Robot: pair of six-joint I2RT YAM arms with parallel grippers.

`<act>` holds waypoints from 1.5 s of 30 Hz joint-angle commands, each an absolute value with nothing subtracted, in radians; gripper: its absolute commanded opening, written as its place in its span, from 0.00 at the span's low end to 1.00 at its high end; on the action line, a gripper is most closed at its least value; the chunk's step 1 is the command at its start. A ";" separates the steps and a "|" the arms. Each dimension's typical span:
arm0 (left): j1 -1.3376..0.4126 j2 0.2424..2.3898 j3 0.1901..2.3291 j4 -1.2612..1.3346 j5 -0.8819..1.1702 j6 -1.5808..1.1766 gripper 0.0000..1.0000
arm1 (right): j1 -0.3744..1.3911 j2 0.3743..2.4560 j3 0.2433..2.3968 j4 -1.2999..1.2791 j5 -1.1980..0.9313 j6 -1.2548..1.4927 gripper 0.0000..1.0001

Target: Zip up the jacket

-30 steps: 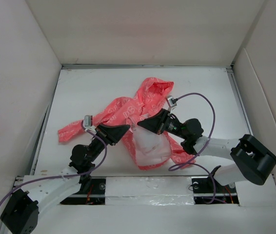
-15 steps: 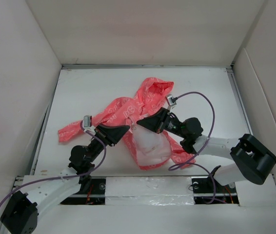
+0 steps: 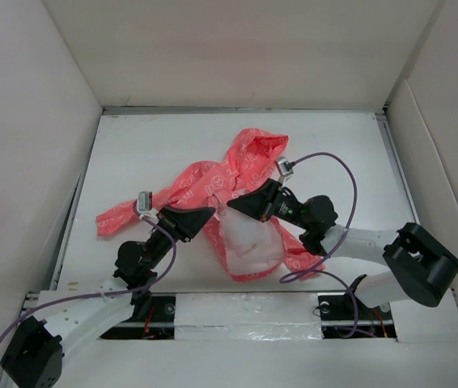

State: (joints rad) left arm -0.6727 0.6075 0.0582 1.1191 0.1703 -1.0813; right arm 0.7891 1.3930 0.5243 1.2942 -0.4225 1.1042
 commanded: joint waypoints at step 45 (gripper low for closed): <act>-0.676 0.653 0.021 1.281 0.163 -1.097 0.00 | 0.801 1.339 0.518 1.812 -0.423 1.100 0.00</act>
State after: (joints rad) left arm -0.6727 0.6537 0.0582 1.1831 0.1539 -1.0870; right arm 0.7929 1.3712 0.5201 1.2942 -0.4225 1.1042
